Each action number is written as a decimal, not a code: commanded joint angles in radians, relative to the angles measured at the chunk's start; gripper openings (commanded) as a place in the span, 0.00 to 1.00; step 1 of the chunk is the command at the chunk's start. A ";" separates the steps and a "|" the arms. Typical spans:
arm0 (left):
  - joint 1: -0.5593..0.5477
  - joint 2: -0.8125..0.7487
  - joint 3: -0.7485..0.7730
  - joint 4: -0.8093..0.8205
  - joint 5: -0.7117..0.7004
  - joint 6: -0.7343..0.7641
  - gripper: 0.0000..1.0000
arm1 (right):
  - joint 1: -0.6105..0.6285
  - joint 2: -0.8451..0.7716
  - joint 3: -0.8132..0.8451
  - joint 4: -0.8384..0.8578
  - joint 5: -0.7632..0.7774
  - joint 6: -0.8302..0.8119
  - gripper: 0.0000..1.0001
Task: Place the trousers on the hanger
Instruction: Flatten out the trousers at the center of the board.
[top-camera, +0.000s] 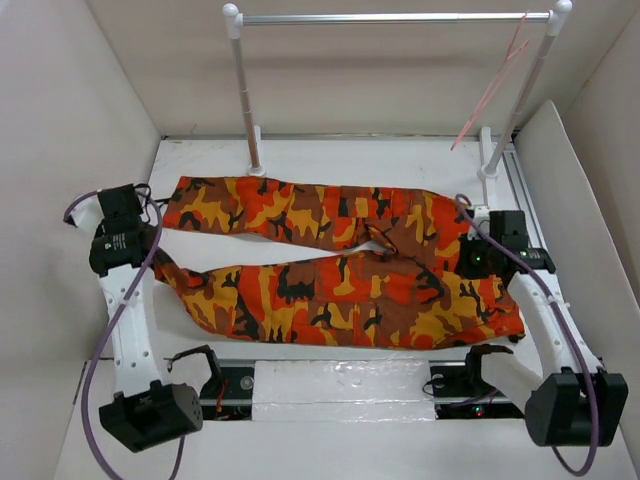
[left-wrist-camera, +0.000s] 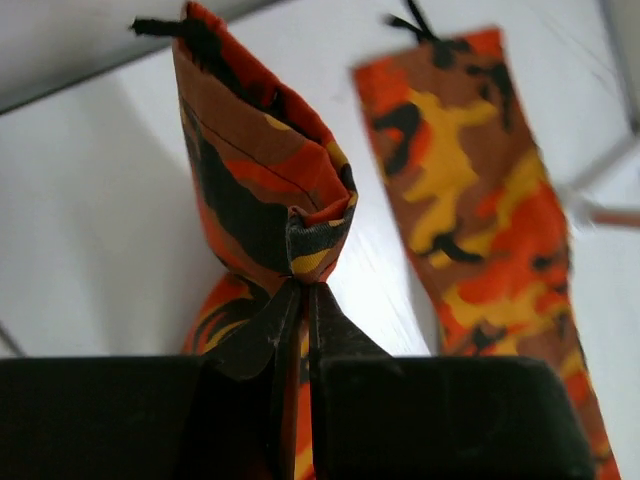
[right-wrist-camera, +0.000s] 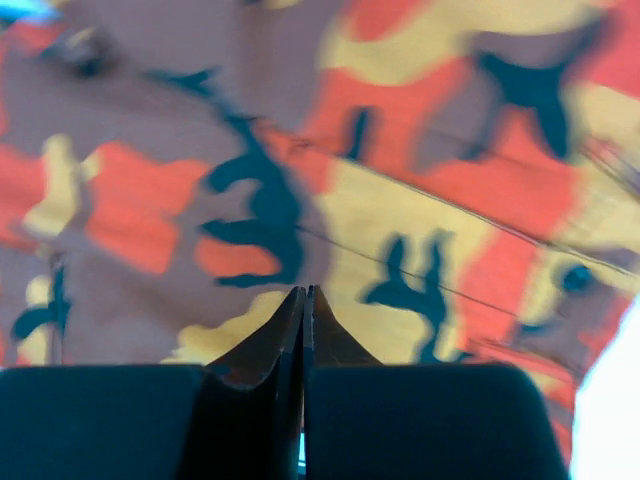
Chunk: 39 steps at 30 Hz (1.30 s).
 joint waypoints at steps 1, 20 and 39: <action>-0.081 -0.046 0.009 0.080 0.153 0.006 0.00 | -0.097 -0.061 0.020 -0.003 0.079 0.062 0.00; -0.375 -0.231 -0.126 0.158 0.178 0.119 0.00 | -0.668 0.600 0.348 0.437 -0.361 -0.010 0.76; -0.375 -0.169 -0.139 0.237 0.115 0.150 0.00 | -0.622 0.872 0.420 0.591 -0.330 0.071 0.00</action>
